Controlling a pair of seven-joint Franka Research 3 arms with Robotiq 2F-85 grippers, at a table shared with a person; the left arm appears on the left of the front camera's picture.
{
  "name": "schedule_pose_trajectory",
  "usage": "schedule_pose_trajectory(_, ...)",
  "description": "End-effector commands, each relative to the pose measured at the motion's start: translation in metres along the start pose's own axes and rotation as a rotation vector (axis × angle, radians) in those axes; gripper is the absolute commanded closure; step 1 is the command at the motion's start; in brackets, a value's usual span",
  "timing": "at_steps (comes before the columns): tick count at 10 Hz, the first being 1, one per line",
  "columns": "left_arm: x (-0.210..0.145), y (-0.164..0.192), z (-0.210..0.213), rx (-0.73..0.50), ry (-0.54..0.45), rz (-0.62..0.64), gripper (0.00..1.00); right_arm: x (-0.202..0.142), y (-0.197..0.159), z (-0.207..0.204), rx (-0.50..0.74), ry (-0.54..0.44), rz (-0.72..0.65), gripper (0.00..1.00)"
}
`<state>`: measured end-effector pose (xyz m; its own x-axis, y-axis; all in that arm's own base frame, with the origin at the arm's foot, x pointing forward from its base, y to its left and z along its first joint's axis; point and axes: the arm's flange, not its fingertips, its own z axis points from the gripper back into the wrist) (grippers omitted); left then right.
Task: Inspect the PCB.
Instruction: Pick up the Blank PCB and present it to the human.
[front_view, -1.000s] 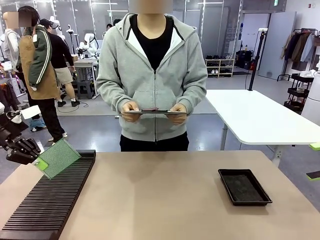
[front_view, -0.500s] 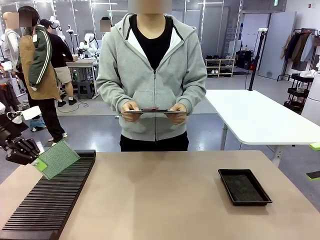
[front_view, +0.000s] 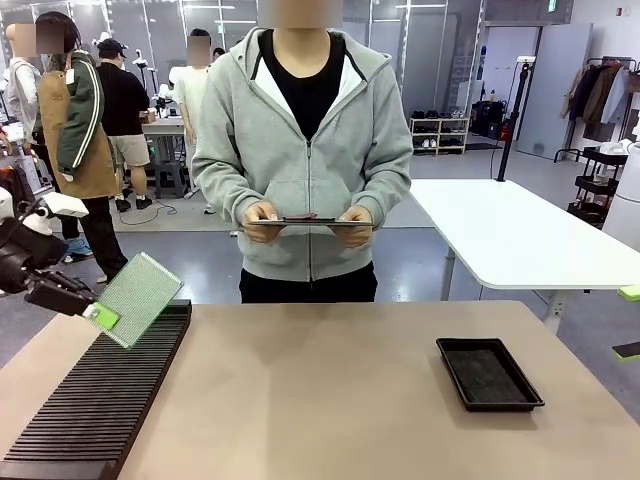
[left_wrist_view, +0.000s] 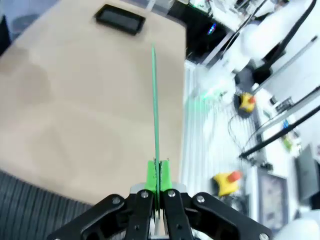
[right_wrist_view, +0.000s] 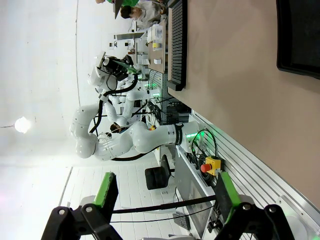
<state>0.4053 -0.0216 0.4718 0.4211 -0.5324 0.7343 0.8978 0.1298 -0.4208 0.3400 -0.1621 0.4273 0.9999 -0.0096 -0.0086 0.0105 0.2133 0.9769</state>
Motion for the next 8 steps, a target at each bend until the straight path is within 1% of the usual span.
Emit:
schedule_pose_trajectory(1,0.007,0.014,0.006,-0.047,-0.181,0.175,0.97,0.001,0.001,0.001,-0.001,-0.002,-0.004,0.00)
schedule_pose_trajectory(2,0.011,0.025,0.005,-0.099,-0.292,0.243,0.97,0.001,0.001,0.001,-0.001,-0.002,-0.004,0.00)
schedule_pose_trajectory(3,0.012,0.036,0.001,-0.127,-0.373,0.302,0.97,0.001,0.001,0.001,-0.001,-0.002,-0.004,0.00)
schedule_pose_trajectory(4,0.011,0.048,-0.005,-0.144,-0.419,0.355,0.97,0.001,0.001,0.001,-0.001,-0.002,-0.004,0.00)
schedule_pose_trajectory(5,0.008,0.059,-0.011,-0.138,-0.458,0.405,0.97,0.001,0.001,0.001,-0.001,-0.002,-0.004,0.00)
schedule_pose_trajectory(7,0.009,0.072,-0.022,-0.173,-0.482,0.490,0.97,0.001,0.001,0.001,-0.001,-0.002,-0.004,0.00)
schedule_pose_trajectory(8,0.011,0.079,-0.025,-0.132,-0.469,0.503,0.97,0.001,0.001,0.001,-0.001,-0.002,-0.004,0.00)
